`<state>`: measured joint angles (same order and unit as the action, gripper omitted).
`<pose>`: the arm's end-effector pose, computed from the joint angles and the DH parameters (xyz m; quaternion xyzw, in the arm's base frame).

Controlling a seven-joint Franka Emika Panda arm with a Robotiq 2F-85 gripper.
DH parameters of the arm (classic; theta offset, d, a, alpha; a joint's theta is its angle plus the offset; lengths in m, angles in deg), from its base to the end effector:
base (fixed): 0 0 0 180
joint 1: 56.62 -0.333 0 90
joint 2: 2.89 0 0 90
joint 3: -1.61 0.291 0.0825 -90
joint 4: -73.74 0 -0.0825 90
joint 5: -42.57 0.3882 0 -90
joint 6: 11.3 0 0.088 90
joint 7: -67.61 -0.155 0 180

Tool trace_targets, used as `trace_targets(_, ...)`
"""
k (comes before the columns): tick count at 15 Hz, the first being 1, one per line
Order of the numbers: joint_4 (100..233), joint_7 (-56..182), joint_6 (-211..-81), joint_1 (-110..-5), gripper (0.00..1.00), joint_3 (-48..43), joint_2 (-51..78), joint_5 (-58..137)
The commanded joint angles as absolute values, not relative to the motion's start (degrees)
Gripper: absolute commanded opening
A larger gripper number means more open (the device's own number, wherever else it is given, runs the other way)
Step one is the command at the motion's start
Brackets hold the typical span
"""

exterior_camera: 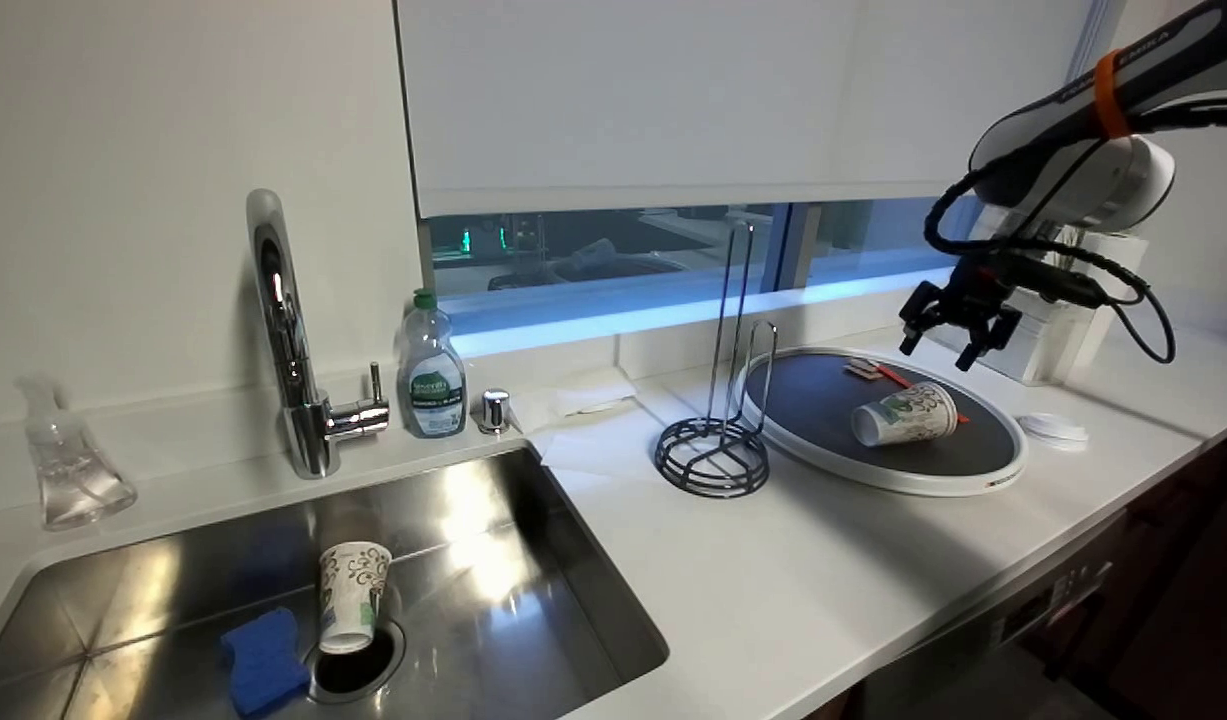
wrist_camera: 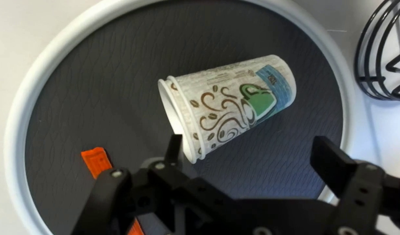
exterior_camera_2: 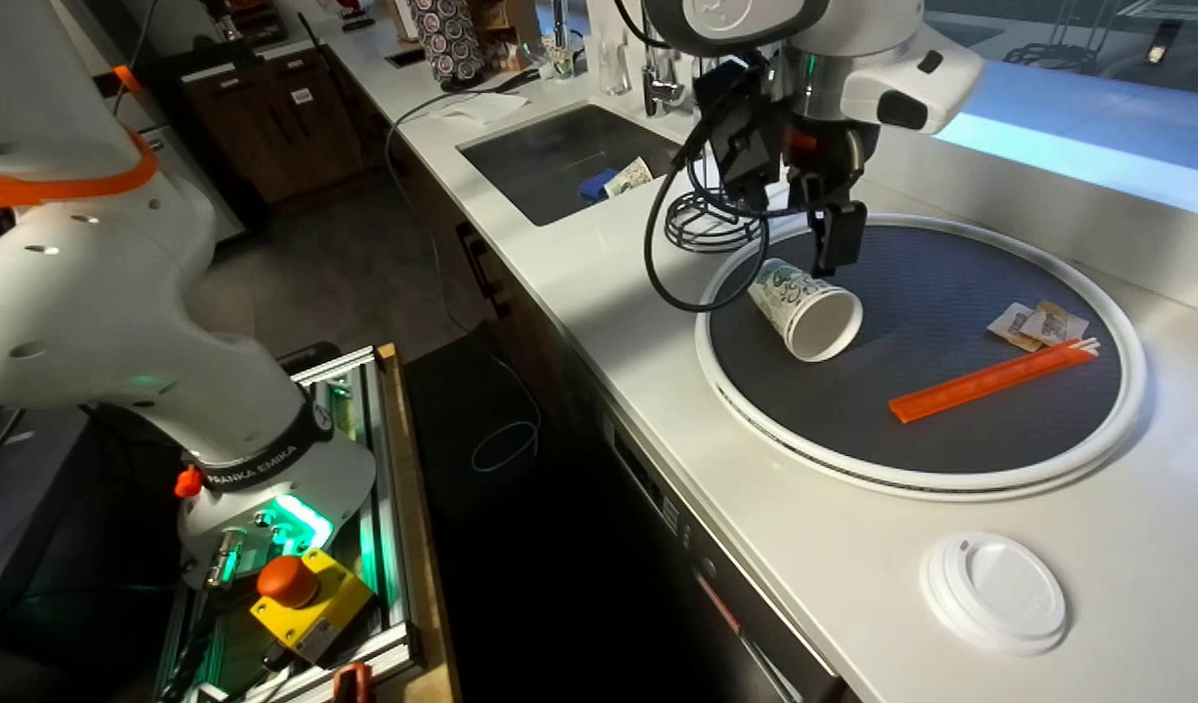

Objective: Turn the paper cup over and put the orange object inside the paper cup

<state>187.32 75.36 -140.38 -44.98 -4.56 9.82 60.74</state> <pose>0.5810 -0.1649 0.2878 -0.9766 0.1812 -0.0501 0.1049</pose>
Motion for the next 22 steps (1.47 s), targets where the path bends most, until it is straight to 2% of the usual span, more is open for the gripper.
trace_targets(1, 183.52, 79.64, -139.26, -43.58, 1.0, -4.14, 14.37, 63.11)
trace_targets(10, 181.22, 84.92, -139.69, -40.88, 1.0, -1.73, 19.13, 69.52)
trace_targets(11, 180.93, 84.94, -139.39, -40.62, 0.93, -1.62, 19.37, 69.97)
trace_targets(12, 180.74, 85.09, -139.38, -40.37, 0.73, -1.48, 19.51, 70.57)
trace_targets(14, 180.46, 85.2, -139.27, -39.97, 0.69, -1.31, 19.52, 71.52)
trace_targets(22, 179.84, 86.64, -139.56, -39.02, 0.06, -0.78, 18.23, 74.53)
